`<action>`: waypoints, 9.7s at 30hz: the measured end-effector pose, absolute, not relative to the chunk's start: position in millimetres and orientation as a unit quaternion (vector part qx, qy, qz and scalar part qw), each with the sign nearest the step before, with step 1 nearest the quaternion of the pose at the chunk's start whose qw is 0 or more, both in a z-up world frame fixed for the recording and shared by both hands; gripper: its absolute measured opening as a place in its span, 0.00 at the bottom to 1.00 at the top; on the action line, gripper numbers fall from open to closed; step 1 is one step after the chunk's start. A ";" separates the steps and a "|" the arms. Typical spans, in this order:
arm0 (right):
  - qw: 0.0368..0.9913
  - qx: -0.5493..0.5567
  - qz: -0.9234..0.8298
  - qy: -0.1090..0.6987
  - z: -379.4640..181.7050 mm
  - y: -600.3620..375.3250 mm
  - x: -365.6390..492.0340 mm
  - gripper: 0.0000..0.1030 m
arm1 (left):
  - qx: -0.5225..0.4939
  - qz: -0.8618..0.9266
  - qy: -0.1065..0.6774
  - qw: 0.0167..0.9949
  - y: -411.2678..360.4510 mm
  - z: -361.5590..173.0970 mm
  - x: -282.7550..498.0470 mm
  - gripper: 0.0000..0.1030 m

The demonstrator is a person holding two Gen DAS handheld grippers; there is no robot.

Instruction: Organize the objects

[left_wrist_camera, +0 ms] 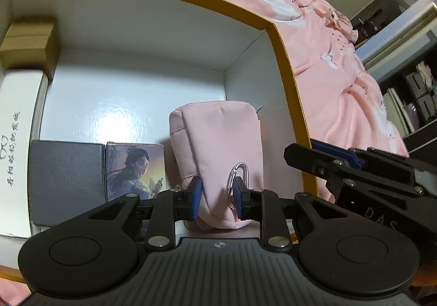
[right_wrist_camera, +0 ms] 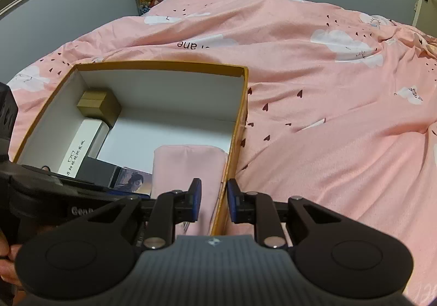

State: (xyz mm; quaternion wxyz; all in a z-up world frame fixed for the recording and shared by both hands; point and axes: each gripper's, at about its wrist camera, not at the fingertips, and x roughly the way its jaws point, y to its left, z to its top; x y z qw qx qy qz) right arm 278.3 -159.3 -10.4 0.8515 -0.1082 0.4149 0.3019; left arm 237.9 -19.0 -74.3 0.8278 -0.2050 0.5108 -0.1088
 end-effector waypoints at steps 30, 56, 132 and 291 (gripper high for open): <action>0.852 -0.059 0.354 0.382 14.5 -169.7 166.0 0.22 | -0.133 -0.134 0.451 0.872 14.0 8.4 129.8 0.27; 0.666 -0.158 0.422 0.594 -60.0 -119.4 120.7 0.56 | -0.124 -0.071 0.552 0.822 64.4 -48.8 86.9 0.62; 0.738 -0.146 0.372 0.544 -53.3 -114.0 151.1 0.65 | -0.225 -0.041 0.573 0.787 73.1 -88.8 103.8 0.76; 0.771 -0.135 0.435 0.446 -42.1 -38.9 323.8 0.43 | -0.091 -0.029 0.473 0.876 71.4 -49.1 240.4 0.35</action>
